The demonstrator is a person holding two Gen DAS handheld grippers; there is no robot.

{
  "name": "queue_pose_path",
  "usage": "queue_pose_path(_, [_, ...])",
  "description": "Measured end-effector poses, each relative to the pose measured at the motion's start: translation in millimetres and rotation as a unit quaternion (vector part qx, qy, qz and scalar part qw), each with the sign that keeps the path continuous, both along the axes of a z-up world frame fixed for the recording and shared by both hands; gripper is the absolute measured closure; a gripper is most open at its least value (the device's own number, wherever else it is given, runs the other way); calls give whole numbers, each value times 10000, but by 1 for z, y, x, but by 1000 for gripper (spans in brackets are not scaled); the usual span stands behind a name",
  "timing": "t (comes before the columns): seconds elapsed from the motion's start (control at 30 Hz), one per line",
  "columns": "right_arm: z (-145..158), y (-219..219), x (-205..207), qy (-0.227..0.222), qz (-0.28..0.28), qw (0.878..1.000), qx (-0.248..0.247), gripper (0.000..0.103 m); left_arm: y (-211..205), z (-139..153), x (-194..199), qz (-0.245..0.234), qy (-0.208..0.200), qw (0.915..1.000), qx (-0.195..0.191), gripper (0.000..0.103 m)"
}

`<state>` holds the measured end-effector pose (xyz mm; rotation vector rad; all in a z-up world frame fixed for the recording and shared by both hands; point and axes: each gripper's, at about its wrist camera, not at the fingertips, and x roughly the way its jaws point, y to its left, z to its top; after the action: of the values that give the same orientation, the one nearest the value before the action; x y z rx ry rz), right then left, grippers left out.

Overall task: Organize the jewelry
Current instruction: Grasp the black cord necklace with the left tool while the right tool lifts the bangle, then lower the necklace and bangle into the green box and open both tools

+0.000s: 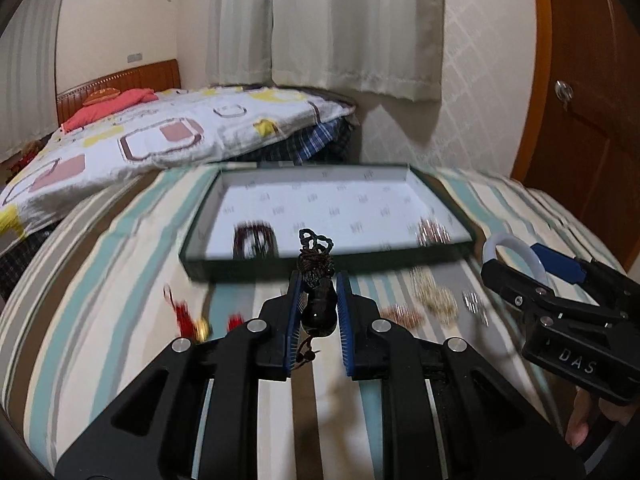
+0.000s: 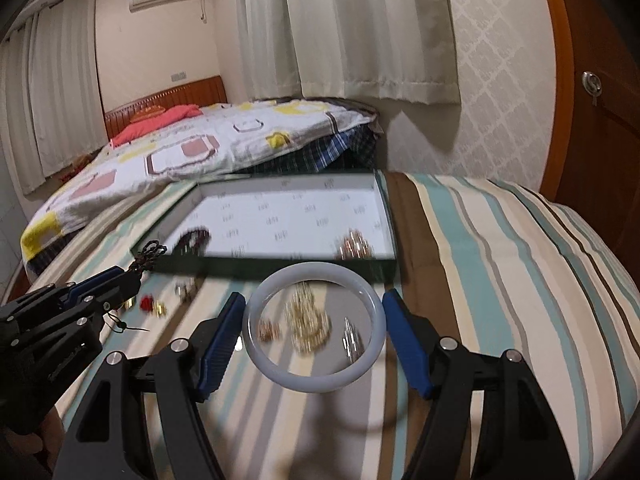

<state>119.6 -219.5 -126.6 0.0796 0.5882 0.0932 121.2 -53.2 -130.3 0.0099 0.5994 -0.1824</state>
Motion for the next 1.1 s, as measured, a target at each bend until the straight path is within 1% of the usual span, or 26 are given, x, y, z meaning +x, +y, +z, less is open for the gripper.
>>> queue_pose_path(0.17, [13,5,39,-200,98,9997,-48,34,-2,11,40,102,-123,9998,-78,86])
queue_pose_path(0.33, [10,10,74,-157,210,9996,-63,34,-4,4,80,143,2,9999,-97,86])
queue_pose_path(0.47, [-7,15,107,143,335,9993,-88,34,-3,-13,110,157,303,9994,-101,86])
queue_pose_path(0.67, [-35,17,137,680,456,9966,-81,34,-2,-43,142,134,772,9969,-90,86])
queue_pose_path(0.77, [-43,18,144,866,493,9950,-73,34,-5,-53,150,98,945,9955,-18,86])
queue_pose_path(0.87, [-50,19,151,1050,553,9929,-107,34,-6,-59,158,50,1174,9930,-91,86])
queue_pose_path(0.97, [-54,20,154,1179,597,9911,-142,34,-6,-65,166,3,1409,9900,-66,86])
queue_pose_path(1.1, [-58,19,158,1353,685,9884,-117,34,-4,-67,167,-14,1436,9896,-91,85])
